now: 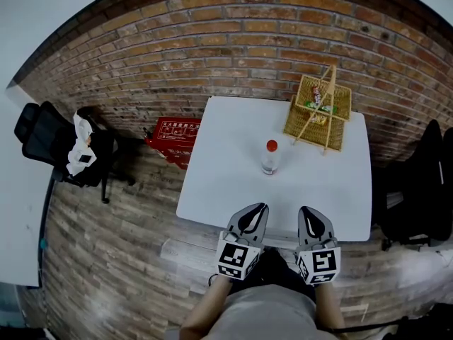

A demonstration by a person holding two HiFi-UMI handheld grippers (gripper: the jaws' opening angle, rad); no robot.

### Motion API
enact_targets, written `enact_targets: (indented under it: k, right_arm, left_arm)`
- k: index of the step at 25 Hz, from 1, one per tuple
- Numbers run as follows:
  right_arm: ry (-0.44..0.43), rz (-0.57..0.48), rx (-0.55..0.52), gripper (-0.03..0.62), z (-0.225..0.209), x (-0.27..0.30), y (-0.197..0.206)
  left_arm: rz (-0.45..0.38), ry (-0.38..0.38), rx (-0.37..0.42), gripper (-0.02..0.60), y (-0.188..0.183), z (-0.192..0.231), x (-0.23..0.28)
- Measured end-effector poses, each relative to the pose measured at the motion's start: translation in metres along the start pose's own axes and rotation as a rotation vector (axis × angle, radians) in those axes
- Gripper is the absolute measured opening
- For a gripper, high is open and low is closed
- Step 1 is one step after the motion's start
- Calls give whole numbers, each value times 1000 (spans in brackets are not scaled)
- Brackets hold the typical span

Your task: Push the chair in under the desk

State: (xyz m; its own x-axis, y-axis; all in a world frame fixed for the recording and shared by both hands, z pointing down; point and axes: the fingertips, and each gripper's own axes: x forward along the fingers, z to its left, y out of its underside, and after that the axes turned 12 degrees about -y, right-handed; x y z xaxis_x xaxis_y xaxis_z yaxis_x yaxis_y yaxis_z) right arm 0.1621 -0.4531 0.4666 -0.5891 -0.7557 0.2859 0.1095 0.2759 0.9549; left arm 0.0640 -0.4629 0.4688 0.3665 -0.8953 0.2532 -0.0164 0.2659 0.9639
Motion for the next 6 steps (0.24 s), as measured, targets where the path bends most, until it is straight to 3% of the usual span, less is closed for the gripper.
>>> enact_targets:
  k: [6]
  right_arm:
    - [4, 8, -10, 15, 1, 0, 3]
  left_arm:
    - [0, 18, 6, 32, 1, -4, 1]
